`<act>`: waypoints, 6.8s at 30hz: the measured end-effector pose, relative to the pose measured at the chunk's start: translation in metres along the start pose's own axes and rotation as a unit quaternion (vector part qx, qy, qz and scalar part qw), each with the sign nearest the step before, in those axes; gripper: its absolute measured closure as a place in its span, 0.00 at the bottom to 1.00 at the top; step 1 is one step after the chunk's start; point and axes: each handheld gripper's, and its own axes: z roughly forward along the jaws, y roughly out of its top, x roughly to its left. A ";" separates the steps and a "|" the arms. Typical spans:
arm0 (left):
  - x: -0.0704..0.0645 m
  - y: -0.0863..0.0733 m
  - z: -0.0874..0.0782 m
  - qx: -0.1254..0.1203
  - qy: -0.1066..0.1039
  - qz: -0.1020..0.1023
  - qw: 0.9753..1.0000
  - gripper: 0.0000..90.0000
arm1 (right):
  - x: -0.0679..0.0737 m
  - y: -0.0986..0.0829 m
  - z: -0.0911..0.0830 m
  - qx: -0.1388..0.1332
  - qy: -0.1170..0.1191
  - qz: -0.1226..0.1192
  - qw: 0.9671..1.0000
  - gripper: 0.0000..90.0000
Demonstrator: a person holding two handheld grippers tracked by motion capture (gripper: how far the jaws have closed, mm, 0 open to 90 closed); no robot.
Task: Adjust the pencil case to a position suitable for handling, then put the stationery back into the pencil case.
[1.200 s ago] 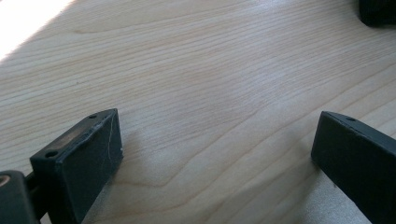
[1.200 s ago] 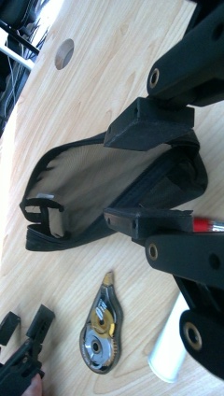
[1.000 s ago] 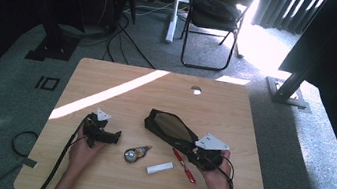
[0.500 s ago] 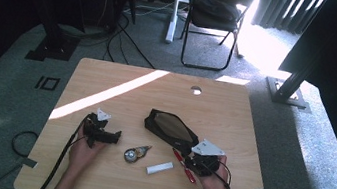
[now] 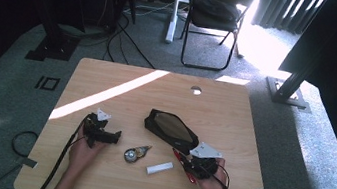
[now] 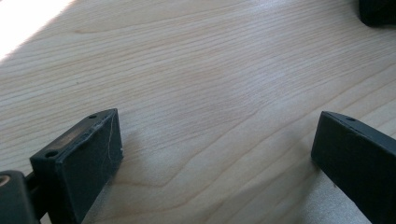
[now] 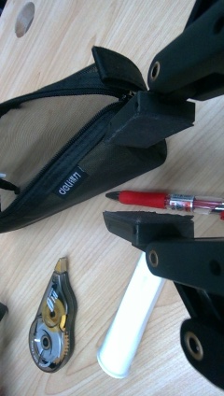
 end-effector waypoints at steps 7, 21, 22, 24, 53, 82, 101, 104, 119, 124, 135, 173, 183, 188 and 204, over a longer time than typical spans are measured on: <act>0.000 0.000 0.000 0.000 0.000 0.000 1.000 0.03 | 0.000 -0.004 0.003 0.013 0.003 -0.001 1.000 0.63; 0.000 0.000 0.000 0.000 0.000 0.000 1.000 0.02 | 0.003 -0.014 0.013 0.041 0.012 -0.005 0.999 0.78; 0.000 0.000 0.000 0.000 0.000 0.000 1.000 0.03 | 0.003 -0.015 0.014 0.044 0.013 -0.004 0.999 0.79; 0.000 0.000 0.000 0.000 0.000 0.000 1.000 0.03 | 0.003 -0.017 0.016 0.050 0.015 -0.003 0.999 0.80; 0.000 0.000 0.000 0.000 0.000 0.000 1.000 0.03 | 0.000 -0.028 0.019 0.086 0.050 0.014 0.995 0.78; 0.000 0.000 0.000 0.000 0.000 0.000 1.000 0.03 | 0.000 -0.027 0.017 0.084 0.045 -0.003 0.995 0.88; 0.000 0.000 0.000 0.000 0.000 0.000 1.000 0.03 | 0.003 -0.019 0.006 0.058 0.050 -0.007 0.997 0.88; 0.000 0.000 0.000 0.000 0.000 0.000 1.000 0.03 | 0.003 -0.017 0.003 0.053 0.051 -0.005 0.997 0.88; 0.000 0.000 0.000 0.000 0.000 0.000 1.000 0.03 | 0.004 -0.014 0.002 0.047 0.052 -0.010 0.998 0.88; 0.000 0.000 0.000 0.000 0.000 0.000 1.000 0.03 | 0.003 -0.014 0.000 0.046 0.049 -0.010 0.998 0.88; 0.000 0.000 0.000 0.000 0.000 0.000 1.000 0.03 | 0.003 -0.009 -0.006 0.033 0.047 -0.010 0.998 0.88; 0.000 0.000 0.000 0.000 0.000 0.000 1.000 0.03 | 0.005 0.006 -0.025 0.004 0.044 -0.021 0.999 0.88; 0.000 0.000 0.000 0.000 0.000 0.000 1.000 0.03 | 0.004 0.010 -0.031 -0.003 0.044 -0.023 0.999 0.88; 0.000 0.000 0.000 0.000 0.000 0.000 1.000 0.03 | 0.003 0.012 -0.032 -0.004 0.043 -0.025 0.999 0.88; 0.000 0.000 0.000 0.000 0.000 0.000 1.000 0.03 | 0.000 0.022 -0.039 -0.016 0.036 -0.036 0.999 0.88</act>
